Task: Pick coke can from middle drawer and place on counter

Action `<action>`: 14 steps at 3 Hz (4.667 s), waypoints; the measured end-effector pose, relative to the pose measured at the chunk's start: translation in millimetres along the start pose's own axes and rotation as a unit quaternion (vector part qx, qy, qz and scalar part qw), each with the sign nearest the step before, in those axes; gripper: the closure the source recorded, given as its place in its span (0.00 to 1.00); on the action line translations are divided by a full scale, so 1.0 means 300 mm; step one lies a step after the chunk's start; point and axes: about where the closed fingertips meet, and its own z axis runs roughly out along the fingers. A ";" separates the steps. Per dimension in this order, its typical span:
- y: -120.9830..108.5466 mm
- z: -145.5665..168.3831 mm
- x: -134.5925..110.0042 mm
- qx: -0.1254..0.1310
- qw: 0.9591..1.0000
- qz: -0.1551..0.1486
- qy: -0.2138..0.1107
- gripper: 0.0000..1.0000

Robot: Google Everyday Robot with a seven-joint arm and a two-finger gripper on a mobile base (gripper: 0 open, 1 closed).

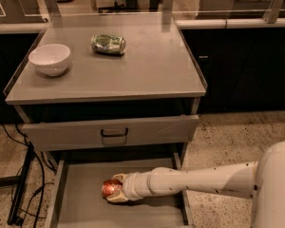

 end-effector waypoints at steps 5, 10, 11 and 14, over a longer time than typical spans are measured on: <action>0.020 -0.446 -0.206 0.029 0.989 -0.040 -0.139 1.00; -0.232 -0.921 -0.548 0.102 0.958 -0.086 -0.254 1.00; -0.281 -1.065 -0.578 0.143 0.944 -0.088 -0.283 1.00; -0.438 -1.176 -0.708 0.115 0.941 -0.119 -0.296 1.00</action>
Offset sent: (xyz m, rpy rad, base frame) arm 0.0209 -0.1198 0.1977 0.3665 -0.0605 0.0432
